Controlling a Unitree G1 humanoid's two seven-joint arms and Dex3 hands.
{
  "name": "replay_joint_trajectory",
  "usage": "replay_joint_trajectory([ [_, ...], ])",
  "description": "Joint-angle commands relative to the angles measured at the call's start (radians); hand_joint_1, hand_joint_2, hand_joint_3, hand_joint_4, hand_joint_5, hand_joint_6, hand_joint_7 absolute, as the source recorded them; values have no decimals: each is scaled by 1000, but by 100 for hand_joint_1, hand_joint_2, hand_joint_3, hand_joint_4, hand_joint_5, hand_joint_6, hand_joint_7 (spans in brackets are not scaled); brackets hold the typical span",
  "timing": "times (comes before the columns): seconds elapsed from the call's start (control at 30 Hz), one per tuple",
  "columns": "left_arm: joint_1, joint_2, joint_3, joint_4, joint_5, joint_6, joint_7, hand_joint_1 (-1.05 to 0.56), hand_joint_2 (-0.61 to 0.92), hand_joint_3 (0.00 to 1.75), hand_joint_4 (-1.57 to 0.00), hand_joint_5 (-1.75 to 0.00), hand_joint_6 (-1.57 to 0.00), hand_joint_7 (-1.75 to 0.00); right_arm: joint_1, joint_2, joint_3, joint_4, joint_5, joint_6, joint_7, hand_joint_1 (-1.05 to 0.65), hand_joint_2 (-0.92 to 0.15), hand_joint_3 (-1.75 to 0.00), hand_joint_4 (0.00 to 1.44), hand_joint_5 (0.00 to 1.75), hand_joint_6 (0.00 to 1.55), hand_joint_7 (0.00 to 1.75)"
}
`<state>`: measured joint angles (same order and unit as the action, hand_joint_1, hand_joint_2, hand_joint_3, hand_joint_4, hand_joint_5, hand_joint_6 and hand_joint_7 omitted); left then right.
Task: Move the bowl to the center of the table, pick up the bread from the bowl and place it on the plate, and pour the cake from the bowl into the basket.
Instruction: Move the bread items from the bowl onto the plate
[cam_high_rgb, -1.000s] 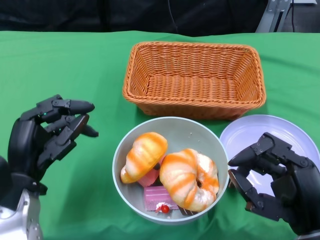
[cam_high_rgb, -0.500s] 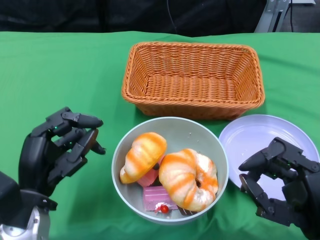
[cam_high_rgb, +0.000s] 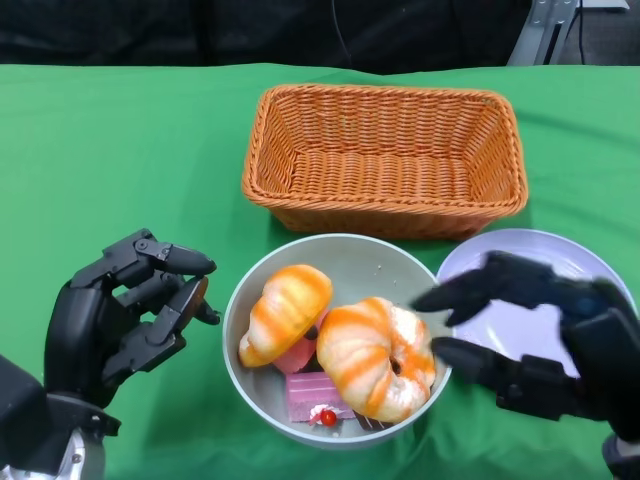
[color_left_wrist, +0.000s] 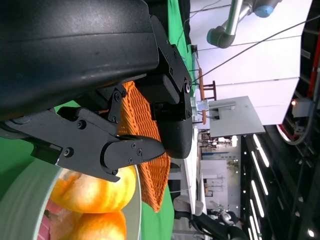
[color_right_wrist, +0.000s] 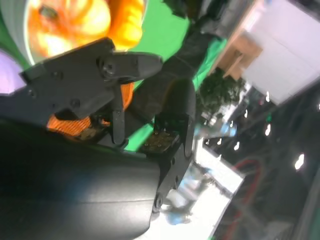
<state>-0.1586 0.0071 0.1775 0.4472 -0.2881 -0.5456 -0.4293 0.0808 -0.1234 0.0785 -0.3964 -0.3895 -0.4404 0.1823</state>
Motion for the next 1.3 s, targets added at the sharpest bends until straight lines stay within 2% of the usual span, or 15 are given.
replay_joint_trajectory([
  [0.03, -17, 16, 13, 32, -4, -18, 7, -10, 74, 66, -75, -149, -86, -109, -52, -40, 33, -91, -112, 60, 36, -54, -89, -1, 55, 73, 69, 19],
  [0.13, -29, 17, 21, 57, 2, -32, 20, -10, 73, 67, -76, -148, -86, -109, -91, -43, 72, -108, -196, 97, 42, -59, -88, 0, 59, 57, 71, 7],
  [0.33, -33, 12, 27, 66, 6, -34, 42, -11, 74, 62, -77, -146, -88, -105, -161, -39, 152, -123, -351, 207, 81, -65, -87, 0, 54, 41, 66, 0],
  [0.47, -31, 8, 27, 70, -1, -41, 32, -12, 79, 55, -76, -147, -87, -104, -208, -30, 223, -78, -512, 220, 22, -71, -87, 0, 58, 32, 65, 0],
  [0.57, -29, 3, 26, 65, 7, -44, 47, -13, 80, 51, -77, -147, -88, -104, -236, -33, 258, -34, -581, 214, -30, -73, -86, 0, 59, 29, 63, 0],
  [0.67, -28, -7, 27, 61, -1, -41, 52, -12, 80, 50, -78, -146, -89, -102, -266, -38, 282, 27, -621, 206, -85, -72, -86, 0, 61, 27, 63, 0],
  [0.87, -30, -20, 23, 77, 4, -74, 52, -14, 79, 50, -80, -146, -90, -103, -355, -39, 348, 268, -687, 185, -268, -72, -86, 0, 65, 27, 65, 1],
  [1.03, -33, -29, 23, 89, 14, -93, 70, -18, 79, 47, -80, -147, -90, -103, -405, -45, 387, 390, -716, 194, -358, -72, -86, 0, 68, 27, 66, 1],
  [1.07, -33, -31, 24, 92, 19, -100, 78, -19, 80, 44, -80, -147, -90, -103, -414, -46, 392, 414, -716, 194, -372, -71, -86, 0, 68, 27, 67, 2],
  [1.13, -33, -38, 27, 95, 21, -111, 94, -22, 88, 27, -80, -146, -90, -103, -430, -44, 403, 455, -714, 195, -395, -71, -86, 0, 69, 26, 68, 2],
  [1.3, -38, -44, 36, 105, 14, -130, 113, -25, 92, 19, -81, -147, -89, -103, -472, -35, 431, 569, -702, 191, -464, -71, -85, 0, 71, 25, 69, 2],
])
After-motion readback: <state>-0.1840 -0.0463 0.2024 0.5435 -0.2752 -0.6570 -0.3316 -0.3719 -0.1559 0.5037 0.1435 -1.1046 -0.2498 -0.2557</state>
